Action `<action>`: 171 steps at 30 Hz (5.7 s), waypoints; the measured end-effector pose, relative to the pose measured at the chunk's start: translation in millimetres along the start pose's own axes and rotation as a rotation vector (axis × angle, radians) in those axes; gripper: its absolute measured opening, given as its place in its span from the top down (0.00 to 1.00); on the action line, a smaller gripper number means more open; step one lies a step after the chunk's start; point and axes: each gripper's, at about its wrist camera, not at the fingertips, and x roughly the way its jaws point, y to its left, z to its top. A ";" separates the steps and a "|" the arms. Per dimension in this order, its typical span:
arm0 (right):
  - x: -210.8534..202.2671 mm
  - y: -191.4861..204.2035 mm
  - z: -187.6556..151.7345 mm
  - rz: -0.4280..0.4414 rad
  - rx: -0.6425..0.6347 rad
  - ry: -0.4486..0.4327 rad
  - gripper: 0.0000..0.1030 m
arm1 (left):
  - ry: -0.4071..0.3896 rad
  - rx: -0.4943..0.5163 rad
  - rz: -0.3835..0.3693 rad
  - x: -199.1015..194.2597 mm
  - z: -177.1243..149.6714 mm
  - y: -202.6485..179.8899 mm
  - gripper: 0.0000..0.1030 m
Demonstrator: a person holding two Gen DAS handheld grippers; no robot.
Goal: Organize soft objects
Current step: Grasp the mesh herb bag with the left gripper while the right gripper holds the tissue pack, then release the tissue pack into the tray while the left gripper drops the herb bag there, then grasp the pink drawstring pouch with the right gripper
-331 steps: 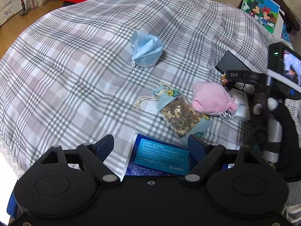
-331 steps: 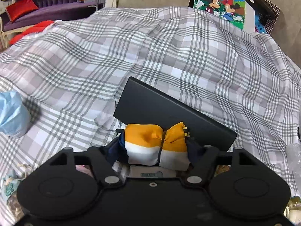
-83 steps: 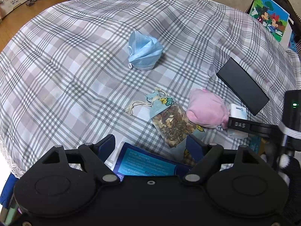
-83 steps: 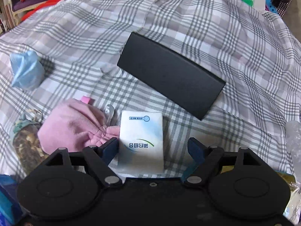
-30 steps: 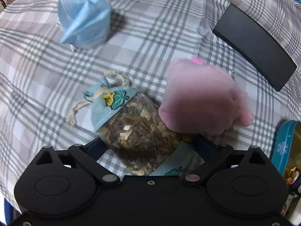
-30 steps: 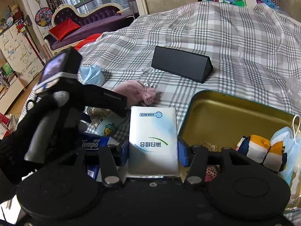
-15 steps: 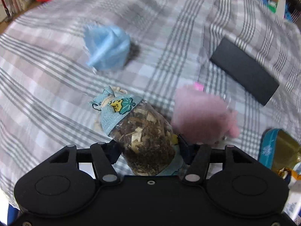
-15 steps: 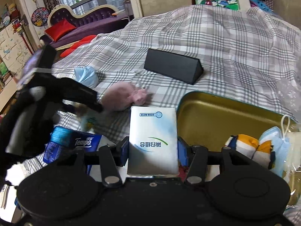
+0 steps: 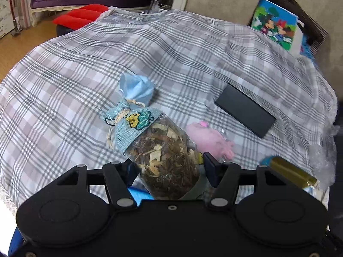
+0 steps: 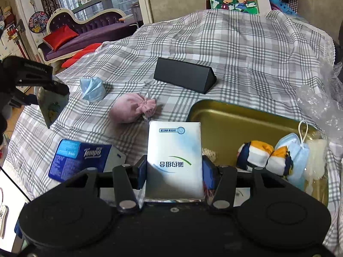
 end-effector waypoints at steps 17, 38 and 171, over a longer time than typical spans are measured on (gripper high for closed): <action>-26.0 2.8 -21.1 -0.048 -0.042 0.016 0.51 | 0.089 0.312 -0.032 -6.3 -72.9 -80.0 0.44; -37.1 -109.2 -4.2 -0.222 0.195 0.038 0.51 | 0.145 0.401 -0.110 13.1 -100.0 -113.5 0.44; 177.7 94.7 97.1 -0.088 0.123 0.091 0.01 | -0.091 -0.085 0.278 -16.9 -43.8 73.4 0.25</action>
